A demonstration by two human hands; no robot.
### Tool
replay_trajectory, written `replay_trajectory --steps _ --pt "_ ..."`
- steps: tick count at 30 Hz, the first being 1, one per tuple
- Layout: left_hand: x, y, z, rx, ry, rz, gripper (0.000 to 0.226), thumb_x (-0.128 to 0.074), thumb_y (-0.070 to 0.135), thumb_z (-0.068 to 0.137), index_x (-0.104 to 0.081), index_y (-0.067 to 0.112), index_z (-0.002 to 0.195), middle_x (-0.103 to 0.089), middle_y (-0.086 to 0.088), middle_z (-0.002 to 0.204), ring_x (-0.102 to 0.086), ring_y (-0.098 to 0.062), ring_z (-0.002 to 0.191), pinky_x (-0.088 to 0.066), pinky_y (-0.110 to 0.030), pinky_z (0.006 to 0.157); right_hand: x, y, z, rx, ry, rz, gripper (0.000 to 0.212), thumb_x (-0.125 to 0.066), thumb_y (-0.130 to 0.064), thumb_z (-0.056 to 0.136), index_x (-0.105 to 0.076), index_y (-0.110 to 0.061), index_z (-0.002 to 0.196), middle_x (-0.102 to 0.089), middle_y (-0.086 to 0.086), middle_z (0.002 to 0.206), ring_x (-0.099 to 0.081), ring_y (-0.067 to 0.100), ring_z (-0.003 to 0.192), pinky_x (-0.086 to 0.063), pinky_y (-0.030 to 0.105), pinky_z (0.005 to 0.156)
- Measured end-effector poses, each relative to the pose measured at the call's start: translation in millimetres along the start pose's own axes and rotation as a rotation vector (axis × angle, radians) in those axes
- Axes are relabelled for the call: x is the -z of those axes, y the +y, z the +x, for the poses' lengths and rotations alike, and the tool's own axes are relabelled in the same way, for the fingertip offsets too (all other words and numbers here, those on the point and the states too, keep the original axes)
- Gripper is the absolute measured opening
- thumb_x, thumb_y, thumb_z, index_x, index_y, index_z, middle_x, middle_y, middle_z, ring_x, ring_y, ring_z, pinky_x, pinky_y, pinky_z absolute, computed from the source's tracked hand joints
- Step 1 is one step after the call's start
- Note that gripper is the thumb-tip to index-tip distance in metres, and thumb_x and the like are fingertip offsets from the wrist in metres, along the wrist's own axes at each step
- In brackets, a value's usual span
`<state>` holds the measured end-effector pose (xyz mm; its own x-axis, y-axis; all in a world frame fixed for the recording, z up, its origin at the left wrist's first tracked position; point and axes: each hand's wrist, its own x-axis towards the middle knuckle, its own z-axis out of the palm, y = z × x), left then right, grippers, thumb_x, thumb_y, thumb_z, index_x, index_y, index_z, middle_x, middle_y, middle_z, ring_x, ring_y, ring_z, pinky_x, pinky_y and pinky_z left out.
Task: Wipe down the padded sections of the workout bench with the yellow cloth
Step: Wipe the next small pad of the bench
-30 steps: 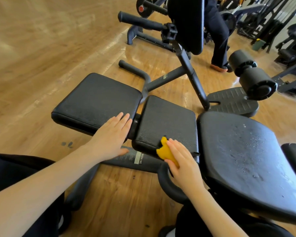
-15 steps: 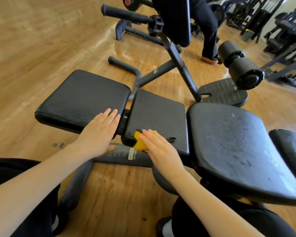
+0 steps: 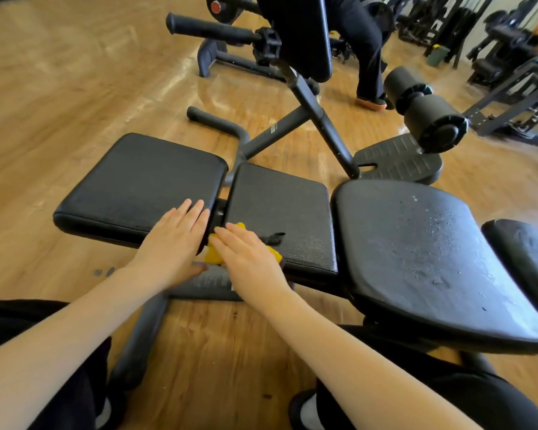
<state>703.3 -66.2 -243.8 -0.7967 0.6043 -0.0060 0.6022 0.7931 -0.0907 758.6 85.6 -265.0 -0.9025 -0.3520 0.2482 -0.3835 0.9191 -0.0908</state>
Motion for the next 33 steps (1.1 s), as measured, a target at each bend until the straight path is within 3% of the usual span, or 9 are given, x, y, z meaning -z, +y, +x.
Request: replay_trajectory --steps 6,11,14,17,19,20,24,27,33 --pt "1 -1 -1 -0.009 -0.003 -0.007 0.098 -0.060 0.052 0.082 -0.007 0.002 0.147 -0.007 -0.014 0.156 -0.007 -0.030 0.144 -0.012 -0.039 0.116 19 45 -41 0.011 -0.046 -0.069 0.064 -0.075 -0.017 0.073 -0.048 -0.011 0.130 -0.055 0.006 0.133 -0.052 0.024 0.122 -0.045 0.042 0.100" --pt "1 -1 0 -0.008 -0.002 -0.029 0.095 -0.058 0.049 0.084 -0.004 0.003 0.148 -0.003 -0.013 0.157 -0.003 -0.029 0.144 -0.009 -0.038 0.116 40 91 -98 -0.167 -0.037 -0.166 0.069 -0.081 -0.017 0.066 -0.051 -0.015 0.128 -0.058 0.004 0.130 -0.057 0.025 0.117 -0.036 0.039 0.097" --pt "-1 -1 0 -0.003 -0.002 -0.034 0.095 -0.058 0.049 0.084 -0.004 0.003 0.148 -0.003 -0.014 0.157 -0.003 -0.029 0.144 -0.009 -0.038 0.116 39 86 -99 -0.260 0.008 -0.092 0.065 -0.080 -0.010 0.066 -0.054 -0.014 0.126 -0.060 0.006 0.126 -0.057 0.028 0.116 -0.036 0.041 0.095" --pt "0 0 -1 -0.003 0.001 -0.014 0.095 -0.057 0.050 0.084 -0.004 0.003 0.148 -0.003 -0.014 0.157 -0.004 -0.030 0.144 -0.010 -0.038 0.116 35 68 -79 -0.190 0.045 -0.127 0.059 -0.080 -0.010 0.064 -0.059 -0.009 0.120 -0.064 0.008 0.120 -0.060 0.029 0.111 -0.040 0.044 0.093" --pt "0 1 -1 -0.002 0.003 -0.005 0.094 -0.056 0.050 0.086 -0.003 0.003 0.148 -0.003 -0.014 0.157 -0.004 -0.030 0.144 -0.010 -0.038 0.116 30 52 -53 -0.037 -0.005 -0.102 0.054 -0.074 -0.011 0.070 -0.058 -0.006 0.121 -0.062 0.010 0.123 -0.058 0.029 0.114 -0.041 0.046 0.097" --pt "2 1 -1 -0.003 0.000 0.002 0.094 -0.055 0.050 0.086 -0.002 0.003 0.147 -0.002 -0.014 0.157 -0.003 -0.030 0.144 -0.010 -0.038 0.116 29 45 -39 0.011 -0.061 -0.032 0.053 -0.070 -0.011 0.074 -0.055 -0.005 0.124 -0.058 0.011 0.128 -0.054 0.030 0.120 -0.032 0.043 0.103" --pt "2 0 1 0.013 -0.019 -0.040 0.095 -0.053 0.052 0.087 0.002 0.005 0.148 0.001 -0.011 0.157 0.001 -0.027 0.145 -0.007 -0.036 0.116 43 46 2 -0.022 -0.250 0.270 0.051 -0.056 -0.017 0.089 -0.040 -0.018 0.137 -0.040 -0.001 0.145 -0.030 0.015 0.138 -0.014 0.021 0.111" --pt "-2 -4 -1 0.075 0.011 -0.076 0.098 -0.051 0.057 0.085 0.003 0.004 0.147 0.001 -0.011 0.157 0.002 -0.027 0.145 -0.006 -0.037 0.116 61 57 22 -0.049 -0.287 0.339 0.051 -0.058 -0.021 0.088 -0.040 -0.025 0.136 -0.038 -0.008 0.145 -0.033 0.011 0.134 -0.022 0.025 0.111" --pt "-10 -11 -3 0.066 0.070 -0.106 0.096 -0.044 0.061 0.087 0.007 0.006 0.147 0.003 -0.010 0.157 0.004 -0.026 0.145 -0.002 -0.035 0.116 56 37 68 0.187 -0.510 0.232 0.040 -0.060 -0.031 0.086 -0.048 -0.021 0.122 -0.045 -0.003 0.129 -0.046 0.015 0.117 -0.041 0.037 0.100"
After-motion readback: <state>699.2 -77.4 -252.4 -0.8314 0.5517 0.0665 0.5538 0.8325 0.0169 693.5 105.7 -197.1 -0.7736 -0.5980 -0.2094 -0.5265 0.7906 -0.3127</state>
